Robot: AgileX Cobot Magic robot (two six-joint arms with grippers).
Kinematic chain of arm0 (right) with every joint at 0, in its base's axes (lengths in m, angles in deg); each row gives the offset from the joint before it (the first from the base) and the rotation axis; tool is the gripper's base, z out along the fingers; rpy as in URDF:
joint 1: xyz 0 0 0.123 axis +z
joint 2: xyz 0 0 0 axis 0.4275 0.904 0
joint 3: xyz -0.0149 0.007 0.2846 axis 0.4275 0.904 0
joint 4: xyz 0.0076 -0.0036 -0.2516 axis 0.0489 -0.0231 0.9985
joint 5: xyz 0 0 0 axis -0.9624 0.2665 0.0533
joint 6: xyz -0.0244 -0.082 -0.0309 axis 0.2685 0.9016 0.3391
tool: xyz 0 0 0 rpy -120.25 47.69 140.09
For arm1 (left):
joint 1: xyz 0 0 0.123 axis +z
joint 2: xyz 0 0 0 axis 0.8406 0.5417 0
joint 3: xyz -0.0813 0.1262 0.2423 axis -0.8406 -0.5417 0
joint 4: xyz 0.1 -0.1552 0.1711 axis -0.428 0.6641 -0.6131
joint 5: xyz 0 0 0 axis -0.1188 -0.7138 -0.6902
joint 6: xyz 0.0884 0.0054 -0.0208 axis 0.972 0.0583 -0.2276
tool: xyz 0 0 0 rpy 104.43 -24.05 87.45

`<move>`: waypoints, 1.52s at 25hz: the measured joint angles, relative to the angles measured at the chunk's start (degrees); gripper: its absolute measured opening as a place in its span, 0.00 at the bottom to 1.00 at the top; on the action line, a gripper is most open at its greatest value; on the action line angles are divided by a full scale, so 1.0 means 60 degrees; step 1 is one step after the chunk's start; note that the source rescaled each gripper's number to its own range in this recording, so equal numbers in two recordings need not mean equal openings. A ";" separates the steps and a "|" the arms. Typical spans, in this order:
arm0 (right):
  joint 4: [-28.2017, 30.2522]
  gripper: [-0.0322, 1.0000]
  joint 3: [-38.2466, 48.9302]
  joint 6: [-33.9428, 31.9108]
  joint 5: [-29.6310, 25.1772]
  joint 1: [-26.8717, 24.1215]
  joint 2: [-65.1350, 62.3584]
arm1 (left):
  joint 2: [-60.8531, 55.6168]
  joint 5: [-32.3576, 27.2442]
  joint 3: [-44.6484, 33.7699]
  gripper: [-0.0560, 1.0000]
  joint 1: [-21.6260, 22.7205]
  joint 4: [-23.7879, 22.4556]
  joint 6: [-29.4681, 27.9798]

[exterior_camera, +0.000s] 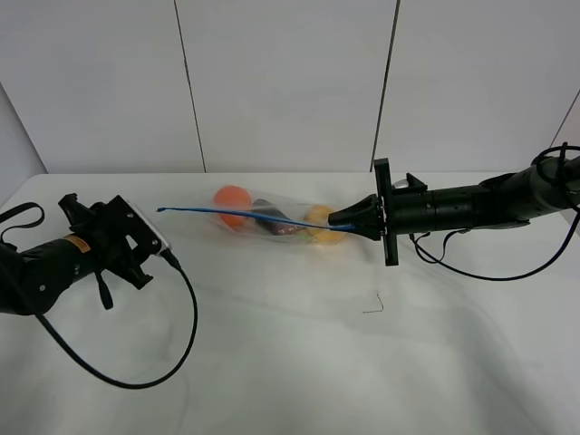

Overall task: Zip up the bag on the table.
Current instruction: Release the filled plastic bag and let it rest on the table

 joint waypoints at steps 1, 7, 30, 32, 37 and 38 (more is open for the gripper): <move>0.0000 0.03 0.0000 0.0000 0.0000 0.0000 0.0000 | 0.0000 0.0330 0.0000 0.88 0.0000 0.0256 -0.0512; 0.0000 0.03 0.0000 0.0000 0.0000 0.0000 0.0000 | 0.0000 0.1040 0.0000 0.88 0.0000 0.2113 -0.4271; -0.0029 0.03 0.0000 0.0000 0.0000 0.0000 0.0000 | -0.1326 -1.1954 0.4348 0.89 0.0453 0.0117 -0.6554; -0.0029 0.03 0.0000 0.0000 0.0000 0.0000 0.0000 | -0.1326 -1.2944 0.4860 0.94 0.0491 0.0093 -0.6896; -0.0029 0.03 0.0000 0.0000 0.0000 0.0000 0.0000 | -0.1326 -1.5446 0.6304 0.99 0.0536 0.0010 -0.7668; -0.0029 0.03 0.0000 0.0000 0.0000 0.0000 0.0000 | -0.1326 -1.5905 0.6556 0.99 0.0536 0.0010 -0.7730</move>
